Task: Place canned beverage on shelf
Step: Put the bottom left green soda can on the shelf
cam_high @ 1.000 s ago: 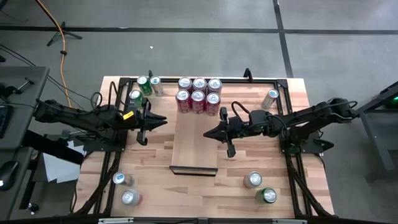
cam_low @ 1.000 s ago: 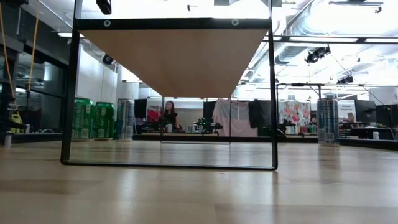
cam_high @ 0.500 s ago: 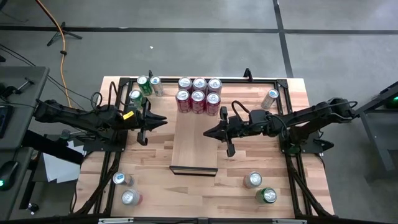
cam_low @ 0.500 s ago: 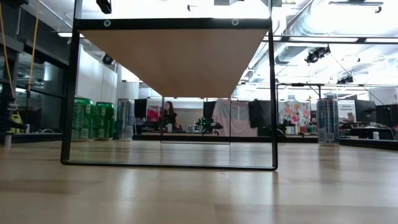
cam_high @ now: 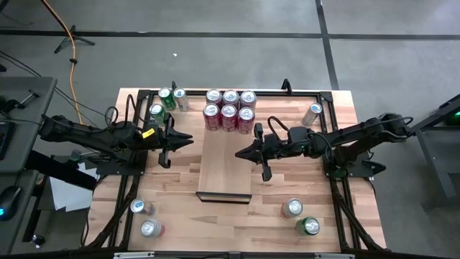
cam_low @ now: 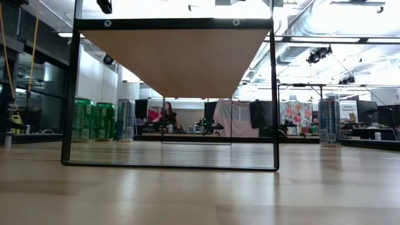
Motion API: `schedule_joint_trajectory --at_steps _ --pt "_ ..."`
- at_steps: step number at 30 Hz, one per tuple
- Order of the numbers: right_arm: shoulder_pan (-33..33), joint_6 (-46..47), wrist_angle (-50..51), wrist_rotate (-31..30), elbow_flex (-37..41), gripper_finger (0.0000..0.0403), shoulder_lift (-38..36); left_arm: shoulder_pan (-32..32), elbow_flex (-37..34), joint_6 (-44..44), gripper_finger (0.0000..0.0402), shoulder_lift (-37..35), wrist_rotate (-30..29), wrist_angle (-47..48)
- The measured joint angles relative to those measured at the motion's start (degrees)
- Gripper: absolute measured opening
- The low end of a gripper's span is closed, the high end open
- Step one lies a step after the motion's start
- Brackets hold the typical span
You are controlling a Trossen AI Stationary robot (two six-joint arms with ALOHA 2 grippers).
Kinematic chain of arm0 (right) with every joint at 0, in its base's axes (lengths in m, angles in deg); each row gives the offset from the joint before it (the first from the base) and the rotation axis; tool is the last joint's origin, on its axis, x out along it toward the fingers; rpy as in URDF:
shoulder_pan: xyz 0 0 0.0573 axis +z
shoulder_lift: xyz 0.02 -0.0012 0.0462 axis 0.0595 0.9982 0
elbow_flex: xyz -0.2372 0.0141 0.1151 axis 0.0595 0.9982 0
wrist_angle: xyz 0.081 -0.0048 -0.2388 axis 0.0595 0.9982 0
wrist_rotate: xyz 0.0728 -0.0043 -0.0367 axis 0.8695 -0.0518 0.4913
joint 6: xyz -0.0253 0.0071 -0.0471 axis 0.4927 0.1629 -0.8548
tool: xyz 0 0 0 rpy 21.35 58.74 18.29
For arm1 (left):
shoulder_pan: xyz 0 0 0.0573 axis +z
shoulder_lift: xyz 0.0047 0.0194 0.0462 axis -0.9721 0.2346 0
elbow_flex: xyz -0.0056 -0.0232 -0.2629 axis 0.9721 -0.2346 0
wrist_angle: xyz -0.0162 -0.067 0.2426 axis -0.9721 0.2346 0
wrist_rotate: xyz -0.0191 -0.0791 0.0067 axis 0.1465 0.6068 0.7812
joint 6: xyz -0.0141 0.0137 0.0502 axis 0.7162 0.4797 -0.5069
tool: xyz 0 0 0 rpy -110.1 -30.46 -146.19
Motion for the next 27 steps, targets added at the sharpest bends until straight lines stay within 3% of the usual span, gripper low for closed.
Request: schedule_joint_trajectory --at_steps 21,24,27 --pt "0.0 0.0 0.0 0.0 0.0 0.0 0.0 0.0 0.0 2.5 0.0003 0.0 -0.4 -0.1" --pt "0.0 0.0 0.0 0.0 0.0 0.0 0.0 0.0 0.0 2.6 0.0005 0.0 -4.3 -0.2" --pt "0.0 0.0 0.0 0.0 0.0 0.0 0.0 0.1 0.4 5.8 0.0021 -0.1 -14.0 1.2"
